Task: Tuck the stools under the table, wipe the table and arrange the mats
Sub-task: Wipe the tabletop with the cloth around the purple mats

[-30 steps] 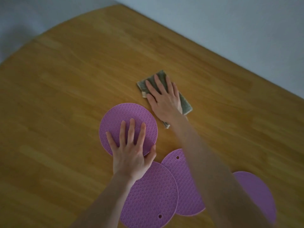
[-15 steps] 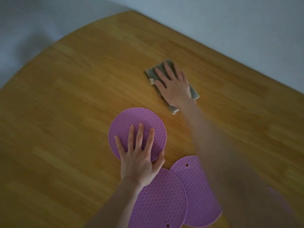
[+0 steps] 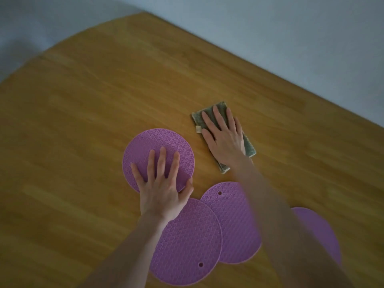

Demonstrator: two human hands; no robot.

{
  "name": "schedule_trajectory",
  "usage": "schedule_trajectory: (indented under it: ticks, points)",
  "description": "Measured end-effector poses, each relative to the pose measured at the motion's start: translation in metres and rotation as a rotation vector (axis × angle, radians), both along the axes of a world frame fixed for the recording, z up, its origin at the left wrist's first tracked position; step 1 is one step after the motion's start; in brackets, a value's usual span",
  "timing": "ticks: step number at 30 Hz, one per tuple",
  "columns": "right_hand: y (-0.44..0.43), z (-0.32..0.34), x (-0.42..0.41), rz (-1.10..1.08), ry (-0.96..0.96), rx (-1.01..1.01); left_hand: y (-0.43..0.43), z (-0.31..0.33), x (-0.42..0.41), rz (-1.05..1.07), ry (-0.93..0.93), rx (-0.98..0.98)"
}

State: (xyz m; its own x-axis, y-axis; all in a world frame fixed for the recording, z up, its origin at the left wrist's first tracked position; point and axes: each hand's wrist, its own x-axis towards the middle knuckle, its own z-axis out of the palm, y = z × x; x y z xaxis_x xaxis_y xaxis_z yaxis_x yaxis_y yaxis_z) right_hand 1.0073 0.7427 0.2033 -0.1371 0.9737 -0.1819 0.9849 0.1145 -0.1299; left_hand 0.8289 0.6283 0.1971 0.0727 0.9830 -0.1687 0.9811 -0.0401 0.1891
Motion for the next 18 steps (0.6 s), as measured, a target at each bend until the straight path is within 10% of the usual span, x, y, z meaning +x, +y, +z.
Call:
schedule_trajectory:
  ticks: [18]
  points:
    - [-0.082, 0.001, 0.097, -0.321, 0.029, -0.045, -0.003, -0.001, 0.008, -0.002, 0.062, 0.067]
